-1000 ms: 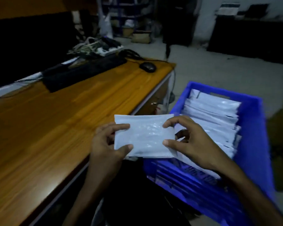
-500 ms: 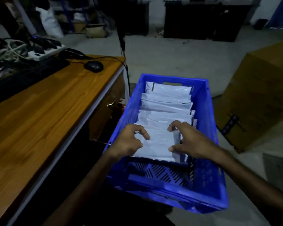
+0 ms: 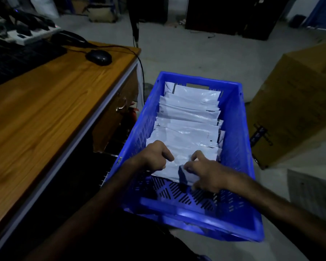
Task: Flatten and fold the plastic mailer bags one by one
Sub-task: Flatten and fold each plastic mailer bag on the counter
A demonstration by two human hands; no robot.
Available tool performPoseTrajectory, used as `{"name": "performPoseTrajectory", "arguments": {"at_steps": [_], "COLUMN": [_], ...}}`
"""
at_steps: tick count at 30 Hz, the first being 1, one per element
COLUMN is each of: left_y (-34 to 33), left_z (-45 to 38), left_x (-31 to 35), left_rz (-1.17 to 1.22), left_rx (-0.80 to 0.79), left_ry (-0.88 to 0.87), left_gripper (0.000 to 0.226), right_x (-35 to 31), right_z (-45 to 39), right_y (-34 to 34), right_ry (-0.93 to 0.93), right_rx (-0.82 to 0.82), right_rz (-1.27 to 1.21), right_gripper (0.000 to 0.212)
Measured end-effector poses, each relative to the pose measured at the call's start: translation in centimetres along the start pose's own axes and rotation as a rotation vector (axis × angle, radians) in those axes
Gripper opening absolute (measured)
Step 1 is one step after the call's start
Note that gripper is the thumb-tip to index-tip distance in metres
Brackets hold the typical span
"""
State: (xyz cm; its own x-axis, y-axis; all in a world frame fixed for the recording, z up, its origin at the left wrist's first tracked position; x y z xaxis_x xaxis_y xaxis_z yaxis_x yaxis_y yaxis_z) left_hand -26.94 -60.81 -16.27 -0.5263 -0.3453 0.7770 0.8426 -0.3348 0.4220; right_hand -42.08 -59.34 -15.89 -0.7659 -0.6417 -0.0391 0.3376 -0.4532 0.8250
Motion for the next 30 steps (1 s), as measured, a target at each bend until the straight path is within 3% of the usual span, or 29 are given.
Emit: {"name": "performPoseTrajectory", "arguments": {"at_steps": [7, 12, 16, 22, 30], "left_y": [-0.1, -0.7, -0.8, -3.1, -3.5], "left_z": [1.4, 1.8, 2.8, 2.0, 2.0], "left_x": [1.4, 0.5, -0.5, -3.6, -3.1], "left_rz": [-0.009, -0.299, -0.412, -0.416, -0.557], "left_rx": [-0.030, 0.057, 0.130, -0.108, -0.164], "left_ry": [-0.047, -0.053, -0.080, -0.004, 0.029], "left_gripper": [0.052, 0.023, 0.042, 0.076, 0.072], "right_x": [-5.1, -5.1, -5.3, -4.8, -3.8], "right_z": [0.4, 0.6, 0.7, 1.3, 2.0], "right_y": [-2.1, -2.6, -2.6, -1.8, -1.7], "right_ry": [0.221, 0.196, 0.189, 0.131, 0.079], "right_rx": [-0.035, -0.057, -0.067, -0.031, -0.044], "right_rz": [0.346, 0.461, 0.464, 0.408, 0.357], "right_gripper": [0.069, 0.075, 0.075, 0.075, 0.076]}}
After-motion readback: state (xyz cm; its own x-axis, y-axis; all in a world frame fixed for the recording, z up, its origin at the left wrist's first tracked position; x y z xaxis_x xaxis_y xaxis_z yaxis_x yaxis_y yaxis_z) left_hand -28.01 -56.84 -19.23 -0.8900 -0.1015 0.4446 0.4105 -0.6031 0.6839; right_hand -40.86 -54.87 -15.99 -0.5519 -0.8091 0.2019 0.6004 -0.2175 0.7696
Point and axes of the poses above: each hand's wrist, its own z-axis away from the middle knuckle, its own y-axis out of the back of the hand, x = y × z, the point moved 10 cm from there along -z, towards the middle knuckle, and after that the axes turned 15 degrees about z, right-handed, at the moved point
